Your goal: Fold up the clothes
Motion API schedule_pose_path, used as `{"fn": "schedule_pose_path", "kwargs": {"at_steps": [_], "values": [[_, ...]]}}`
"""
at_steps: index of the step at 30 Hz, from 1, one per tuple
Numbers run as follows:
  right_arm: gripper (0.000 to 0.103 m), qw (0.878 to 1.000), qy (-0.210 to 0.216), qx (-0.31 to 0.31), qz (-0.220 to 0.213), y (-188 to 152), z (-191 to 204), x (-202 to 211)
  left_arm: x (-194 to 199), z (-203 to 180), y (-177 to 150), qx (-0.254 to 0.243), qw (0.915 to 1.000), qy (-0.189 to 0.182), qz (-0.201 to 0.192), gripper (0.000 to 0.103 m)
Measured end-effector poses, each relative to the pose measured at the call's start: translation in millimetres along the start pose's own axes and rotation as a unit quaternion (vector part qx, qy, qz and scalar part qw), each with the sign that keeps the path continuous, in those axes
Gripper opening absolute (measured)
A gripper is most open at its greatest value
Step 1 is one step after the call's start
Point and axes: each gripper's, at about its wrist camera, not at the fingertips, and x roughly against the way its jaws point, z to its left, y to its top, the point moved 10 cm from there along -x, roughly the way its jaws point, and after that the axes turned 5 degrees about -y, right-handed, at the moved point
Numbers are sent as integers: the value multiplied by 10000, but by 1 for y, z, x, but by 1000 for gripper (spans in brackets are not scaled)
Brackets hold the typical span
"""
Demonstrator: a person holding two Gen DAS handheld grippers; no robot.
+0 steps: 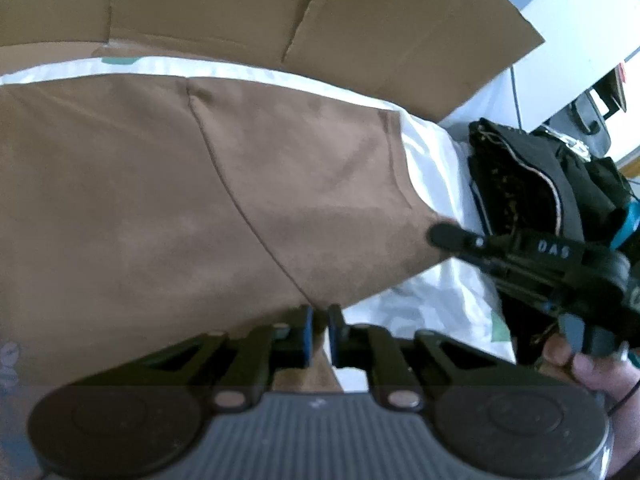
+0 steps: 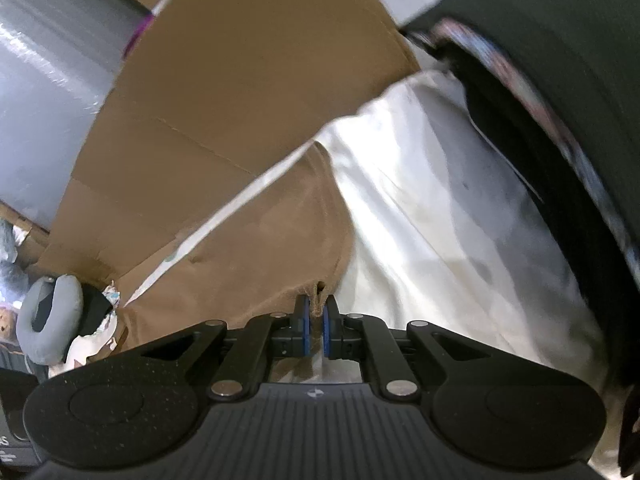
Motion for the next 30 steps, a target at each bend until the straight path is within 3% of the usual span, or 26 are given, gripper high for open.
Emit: {"fn": "schedule_pose_path", "kwargs": {"at_steps": [10, 20, 30], "values": [[5, 9995, 222, 184, -108, 9, 26, 9, -1, 5, -9, 127, 9998, 148, 78, 2], [5, 9958, 831, 374, 86, 4, 65, 15, -9, 9, -15, 293, 9995, 56, -75, 2], [5, 9884, 1264, 745, 384, -15, 107, 19, -10, 27, -25, 1039, 9939, -155, -347, 1]]}}
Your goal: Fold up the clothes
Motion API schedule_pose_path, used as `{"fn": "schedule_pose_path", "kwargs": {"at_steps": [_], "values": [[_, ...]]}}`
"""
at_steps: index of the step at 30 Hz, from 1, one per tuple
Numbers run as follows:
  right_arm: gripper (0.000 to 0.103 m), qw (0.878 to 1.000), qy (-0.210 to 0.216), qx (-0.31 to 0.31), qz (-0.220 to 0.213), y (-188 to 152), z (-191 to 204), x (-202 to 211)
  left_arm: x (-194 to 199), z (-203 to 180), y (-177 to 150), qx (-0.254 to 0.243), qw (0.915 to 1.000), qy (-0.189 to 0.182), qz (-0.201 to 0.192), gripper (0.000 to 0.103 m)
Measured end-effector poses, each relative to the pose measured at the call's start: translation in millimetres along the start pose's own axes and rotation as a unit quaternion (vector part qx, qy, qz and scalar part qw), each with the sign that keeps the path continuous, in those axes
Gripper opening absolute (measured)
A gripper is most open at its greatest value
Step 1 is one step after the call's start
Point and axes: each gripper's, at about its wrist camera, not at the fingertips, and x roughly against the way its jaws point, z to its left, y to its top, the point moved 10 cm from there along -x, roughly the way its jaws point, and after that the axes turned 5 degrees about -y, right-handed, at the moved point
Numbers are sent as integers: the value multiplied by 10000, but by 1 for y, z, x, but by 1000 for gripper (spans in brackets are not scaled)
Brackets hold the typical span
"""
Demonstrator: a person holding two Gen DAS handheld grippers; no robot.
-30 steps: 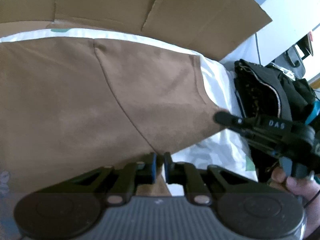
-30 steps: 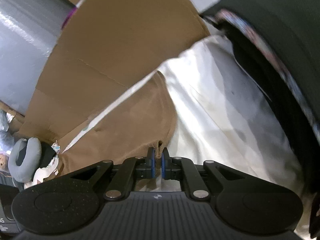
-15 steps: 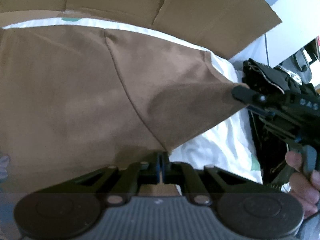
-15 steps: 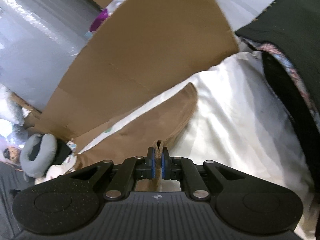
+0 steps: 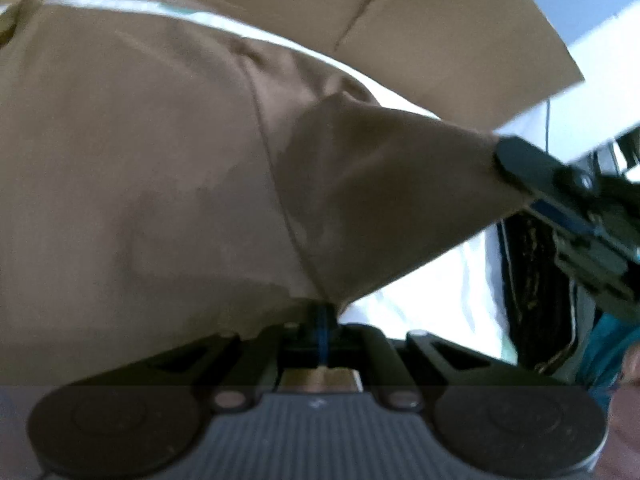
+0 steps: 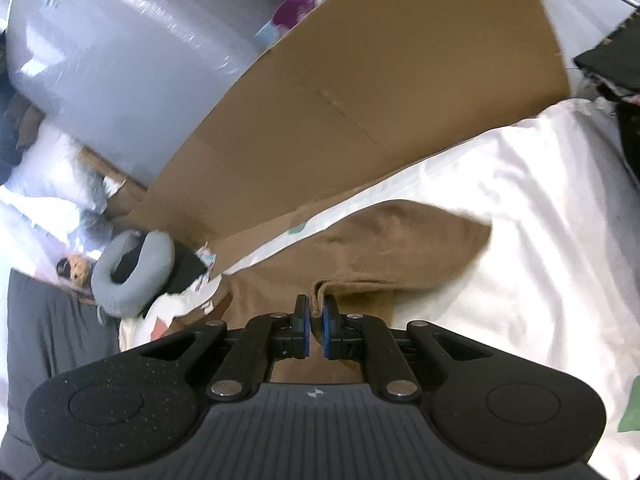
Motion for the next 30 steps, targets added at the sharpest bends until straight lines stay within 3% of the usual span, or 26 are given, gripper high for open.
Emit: {"fn": "schedule_pose_path", "kwargs": {"at_steps": [7, 15, 20, 28, 30], "values": [[5, 9996, 177, 58, 202, -13, 14, -2, 2, 12, -6, 554, 9973, -297, -384, 3], [4, 9949, 530, -391, 768, -37, 28, -21, 7, 15, -15, 496, 9947, -384, -812, 3], [4, 9938, 470, -262, 969, -47, 37, -25, 10, 12, -19, 221, 9941, -244, -1035, 3], [10, 9902, 504, -187, 1287, -54, 36, -23, 19, 13, -21, 62, 9954, -187, -940, 2], [16, 9899, 570, -261, 1268, -51, 33, -19, 24, 15, -22, 15, 9965, -151, -826, 2]]}}
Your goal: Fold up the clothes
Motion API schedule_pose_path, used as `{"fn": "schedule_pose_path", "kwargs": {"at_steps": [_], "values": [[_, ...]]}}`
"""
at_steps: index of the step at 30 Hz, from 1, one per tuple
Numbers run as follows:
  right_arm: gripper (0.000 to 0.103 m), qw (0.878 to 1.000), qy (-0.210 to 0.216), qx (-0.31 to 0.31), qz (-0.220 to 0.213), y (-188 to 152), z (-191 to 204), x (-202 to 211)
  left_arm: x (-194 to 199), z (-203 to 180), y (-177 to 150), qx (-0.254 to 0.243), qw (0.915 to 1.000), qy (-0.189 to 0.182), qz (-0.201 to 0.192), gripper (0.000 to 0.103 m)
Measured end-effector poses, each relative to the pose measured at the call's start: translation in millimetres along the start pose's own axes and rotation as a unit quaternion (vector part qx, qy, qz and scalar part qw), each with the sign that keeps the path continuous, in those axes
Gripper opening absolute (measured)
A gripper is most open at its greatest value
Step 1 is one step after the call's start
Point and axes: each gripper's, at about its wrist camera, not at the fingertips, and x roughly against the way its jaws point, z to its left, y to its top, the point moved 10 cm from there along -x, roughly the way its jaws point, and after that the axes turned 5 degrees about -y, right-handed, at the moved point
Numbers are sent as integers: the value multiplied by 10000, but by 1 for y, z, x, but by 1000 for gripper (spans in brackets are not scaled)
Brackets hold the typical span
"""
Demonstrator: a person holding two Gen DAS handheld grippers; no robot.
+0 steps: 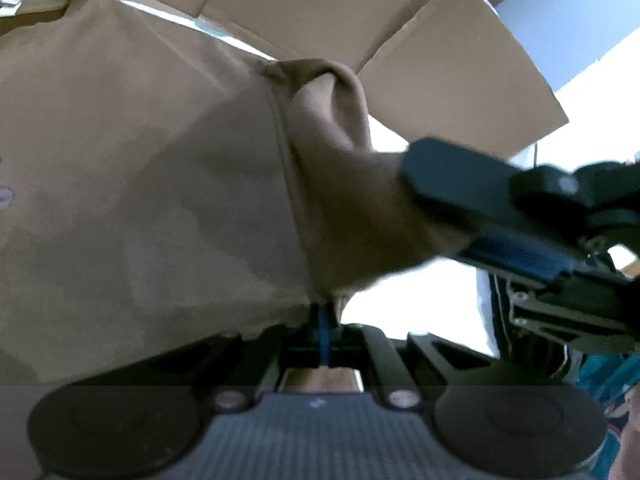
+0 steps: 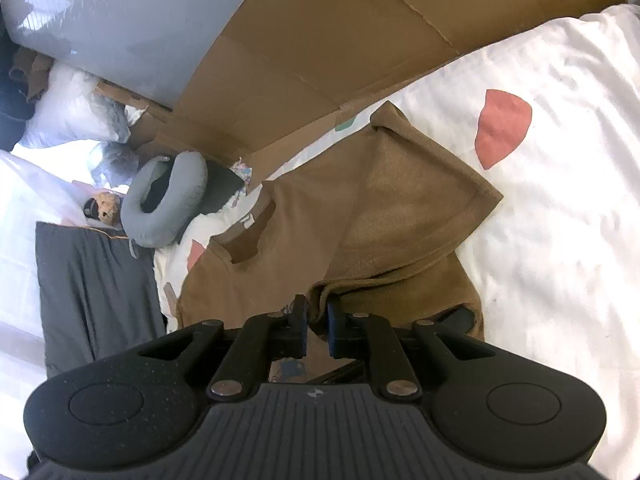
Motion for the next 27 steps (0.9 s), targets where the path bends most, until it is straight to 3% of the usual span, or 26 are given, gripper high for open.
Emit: {"fn": "schedule_pose_path", "kwargs": {"at_steps": [2, 4, 8, 15, 17, 20, 23, 27], "values": [[30, 9999, 58, -69, -72, 3, -3, 7, 7, 1, -1, -142, 9998, 49, 140, 6], [35, 9998, 36, -90, -189, 7, -7, 15, 15, 1, 0, -313, 9992, 90, 236, 14], [35, 9992, -38, -190, -353, 12, -23, 27, 32, 0, 4, -661, 9970, 222, 344, 35], [35, 9976, -526, 1, -455, 5, -48, 30, 65, 4, 28, -1302, 9896, 543, 289, 42], [35, 9965, -678, 166, -467, 2, -50, 27, 69, 3, 38, -1532, 9855, 674, 262, 46], [35, 9938, -903, 427, -487, -1, -50, 23, 68, 1, 50, -2148, 9716, 959, 253, 56], [35, 9896, -1148, 721, -491, -4, -50, 16, 72, 8, 55, -2533, 9607, 1088, 327, 57], [35, 9791, -1564, 1243, -391, -12, -49, 5, 67, 20, 54, -2600, 9577, 1173, 376, 62]]}}
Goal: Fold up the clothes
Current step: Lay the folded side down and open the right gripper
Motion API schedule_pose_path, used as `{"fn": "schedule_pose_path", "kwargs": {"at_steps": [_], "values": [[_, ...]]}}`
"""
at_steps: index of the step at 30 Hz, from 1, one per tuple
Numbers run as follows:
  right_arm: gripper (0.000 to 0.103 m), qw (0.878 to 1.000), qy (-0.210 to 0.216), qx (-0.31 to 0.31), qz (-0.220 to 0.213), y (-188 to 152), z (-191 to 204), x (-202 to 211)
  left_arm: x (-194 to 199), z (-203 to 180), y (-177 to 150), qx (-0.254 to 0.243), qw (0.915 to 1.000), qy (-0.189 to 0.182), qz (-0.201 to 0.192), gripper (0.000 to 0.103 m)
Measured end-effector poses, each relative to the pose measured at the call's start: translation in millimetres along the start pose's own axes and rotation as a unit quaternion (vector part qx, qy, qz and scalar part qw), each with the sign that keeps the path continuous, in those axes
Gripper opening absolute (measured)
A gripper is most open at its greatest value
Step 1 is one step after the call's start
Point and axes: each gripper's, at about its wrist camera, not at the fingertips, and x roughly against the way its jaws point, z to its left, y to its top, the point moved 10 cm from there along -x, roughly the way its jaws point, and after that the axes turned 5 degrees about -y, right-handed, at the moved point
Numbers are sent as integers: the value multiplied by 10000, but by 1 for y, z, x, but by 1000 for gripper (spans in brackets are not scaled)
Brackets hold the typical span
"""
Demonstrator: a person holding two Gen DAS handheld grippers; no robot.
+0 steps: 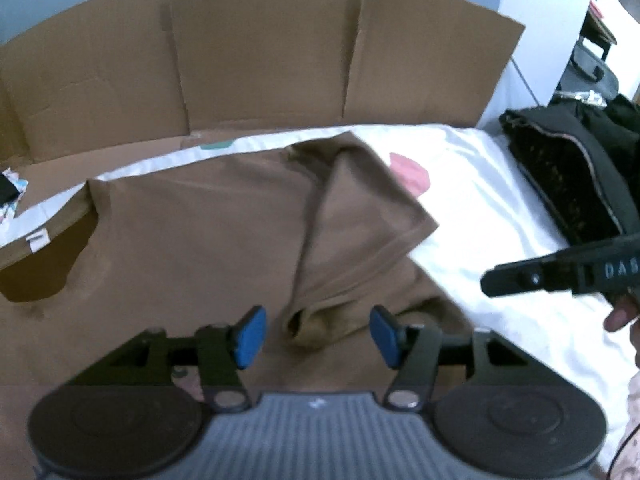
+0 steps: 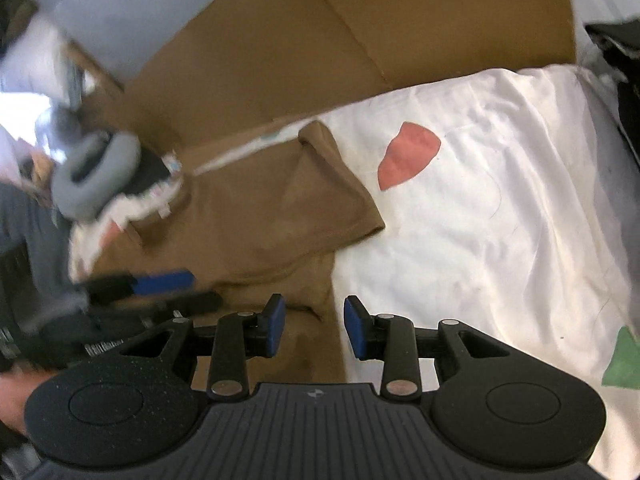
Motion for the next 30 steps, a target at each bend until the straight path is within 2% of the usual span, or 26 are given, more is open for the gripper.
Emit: {"fn": "schedule_pose_path", "kwargs": {"at_steps": [5, 9, 12, 14, 15, 17, 25, 30], "values": [[35, 9980, -286, 556, 36, -10, 9, -11, -19, 7, -7, 276, 9996, -68, 27, 57], [35, 9947, -552, 866, 42, -14, 12, -24, -27, 15, -9, 754, 9969, -192, -81, 53], [35, 9920, -663, 1074, 33, -18, 16, -33, -30, 21, -8, 1050, 9941, -185, -190, 38], [35, 9895, -808, 1198, 24, -19, 17, -39, -30, 23, -8, 1212, 9922, -188, -216, 13], [35, 9882, -872, 1263, -4, -19, 17, -41, -30, 25, -7, 1311, 9909, -214, -206, 11], [35, 9860, -979, 1350, -49, -18, 16, -44, -26, 25, -6, 1459, 9886, -307, -229, 8], [33, 9834, -1129, 1418, -107, -16, 3, -42, -2, 14, -1, 1889, 9799, -516, -374, 6], [33, 9840, -1175, 1334, -123, -15, -3, -38, 3, 3, -5, 1928, 9790, -549, -361, 6]]}}
